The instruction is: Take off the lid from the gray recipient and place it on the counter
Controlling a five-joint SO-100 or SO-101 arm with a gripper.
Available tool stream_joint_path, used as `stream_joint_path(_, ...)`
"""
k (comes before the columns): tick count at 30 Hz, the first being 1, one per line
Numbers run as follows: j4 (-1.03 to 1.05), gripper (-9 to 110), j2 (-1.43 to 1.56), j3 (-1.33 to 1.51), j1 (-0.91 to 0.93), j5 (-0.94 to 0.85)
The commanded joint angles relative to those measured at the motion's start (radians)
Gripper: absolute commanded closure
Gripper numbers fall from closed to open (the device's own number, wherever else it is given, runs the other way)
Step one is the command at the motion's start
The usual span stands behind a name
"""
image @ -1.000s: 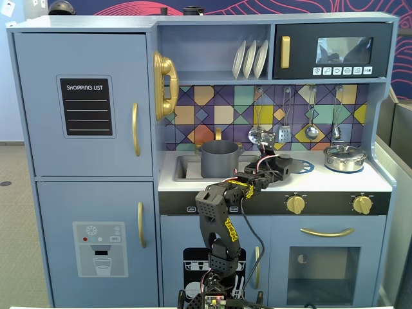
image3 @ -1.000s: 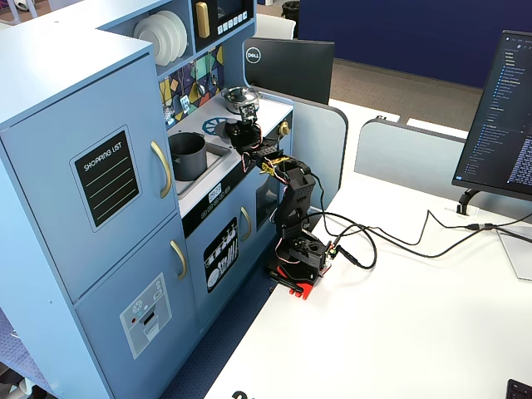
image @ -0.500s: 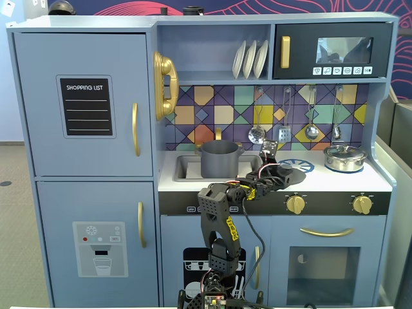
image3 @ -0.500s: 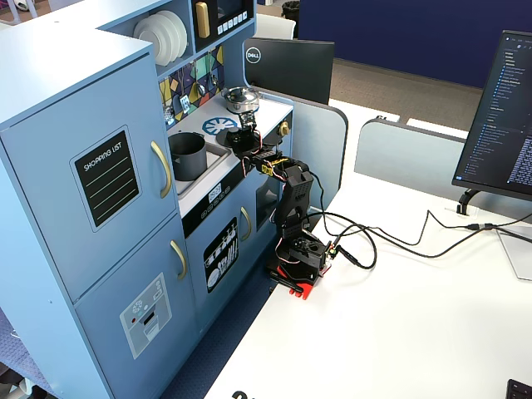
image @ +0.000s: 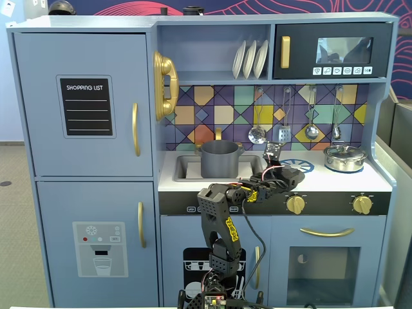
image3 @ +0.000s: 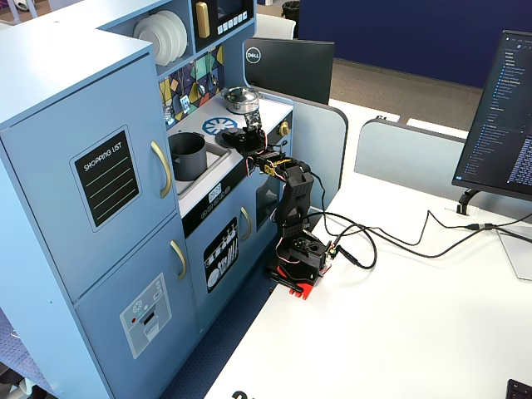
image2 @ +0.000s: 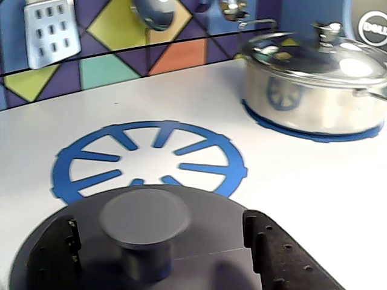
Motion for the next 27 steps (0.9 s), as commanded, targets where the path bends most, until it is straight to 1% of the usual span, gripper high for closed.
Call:
stream_joint_path(1,-0.02,73,0.066,-0.055,0.006,0.018)
stream_joint_path(5,0.064,76,0.155,-0.121,-0.025,0.051)
stream_joint_path(10,0.331,80,0.351,-0.201,-0.069,0.063)
stream_joint_path(12,0.523,88,0.46,-0.206,-0.095,0.071)
stream_joint_path(15,0.931,101,0.657,-0.207,-0.184,0.101)
stream_joint_path(17,1.18,101,0.778,-0.199,-0.262,0.144)
stream_joint_path(19,1.342,101,0.877,-0.147,-0.339,0.153)
stream_joint_path(23,1.508,101,1.046,0.061,-0.466,0.04)
stream_joint_path(27,1.565,101,1.158,0.275,-0.531,0.023)
